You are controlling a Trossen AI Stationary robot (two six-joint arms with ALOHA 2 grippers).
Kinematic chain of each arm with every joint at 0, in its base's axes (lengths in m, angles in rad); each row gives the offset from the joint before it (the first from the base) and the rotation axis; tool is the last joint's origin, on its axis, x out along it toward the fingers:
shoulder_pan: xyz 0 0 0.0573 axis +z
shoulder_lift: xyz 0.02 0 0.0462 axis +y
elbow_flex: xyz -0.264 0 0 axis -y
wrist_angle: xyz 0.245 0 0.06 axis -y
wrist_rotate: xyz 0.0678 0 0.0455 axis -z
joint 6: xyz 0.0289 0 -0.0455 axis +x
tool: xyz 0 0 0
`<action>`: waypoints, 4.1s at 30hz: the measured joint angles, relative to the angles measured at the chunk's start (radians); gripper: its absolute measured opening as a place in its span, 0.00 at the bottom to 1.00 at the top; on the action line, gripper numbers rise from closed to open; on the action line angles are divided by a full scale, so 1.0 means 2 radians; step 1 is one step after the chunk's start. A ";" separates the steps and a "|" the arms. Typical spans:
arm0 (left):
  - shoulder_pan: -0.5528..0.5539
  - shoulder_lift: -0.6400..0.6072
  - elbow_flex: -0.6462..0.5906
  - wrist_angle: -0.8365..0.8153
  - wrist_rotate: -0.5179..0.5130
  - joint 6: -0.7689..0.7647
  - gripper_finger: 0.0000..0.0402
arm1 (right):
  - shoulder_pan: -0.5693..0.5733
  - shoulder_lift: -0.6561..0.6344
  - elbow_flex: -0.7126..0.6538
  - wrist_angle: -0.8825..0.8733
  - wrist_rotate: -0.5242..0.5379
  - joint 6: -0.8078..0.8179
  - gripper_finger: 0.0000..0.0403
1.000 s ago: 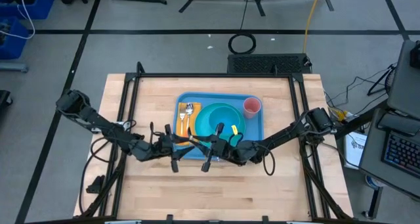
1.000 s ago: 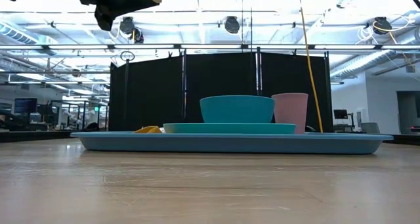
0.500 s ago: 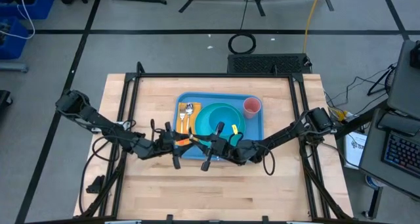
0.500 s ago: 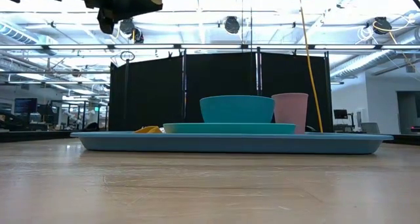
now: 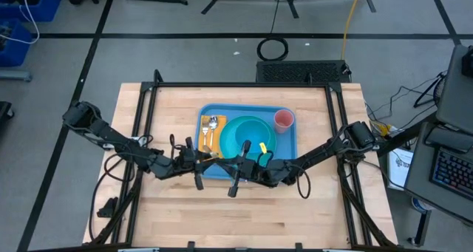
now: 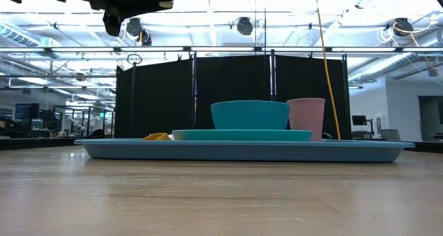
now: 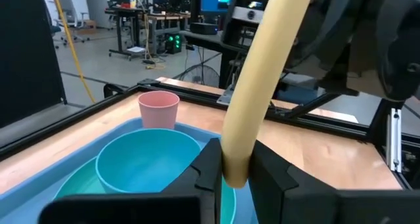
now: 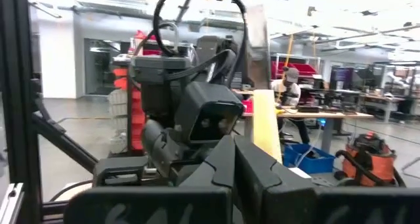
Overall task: Set up tray
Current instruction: Put the yellow knife to the right of the orange spoon on the yellow napkin on the blue serving tray
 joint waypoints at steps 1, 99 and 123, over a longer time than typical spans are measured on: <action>0.000 0.000 0.000 0.000 0.003 0.002 0.12 | -0.001 0.000 0.000 0.000 -0.003 0.002 0.01; 0.044 -0.061 -0.193 0.181 0.190 -0.370 0.12 | 0.001 -0.644 -0.604 -0.059 -0.249 0.129 0.00; 0.100 -0.036 -0.206 0.173 0.285 -0.459 0.12 | 0.001 -0.644 -0.604 -0.059 -0.249 0.129 0.00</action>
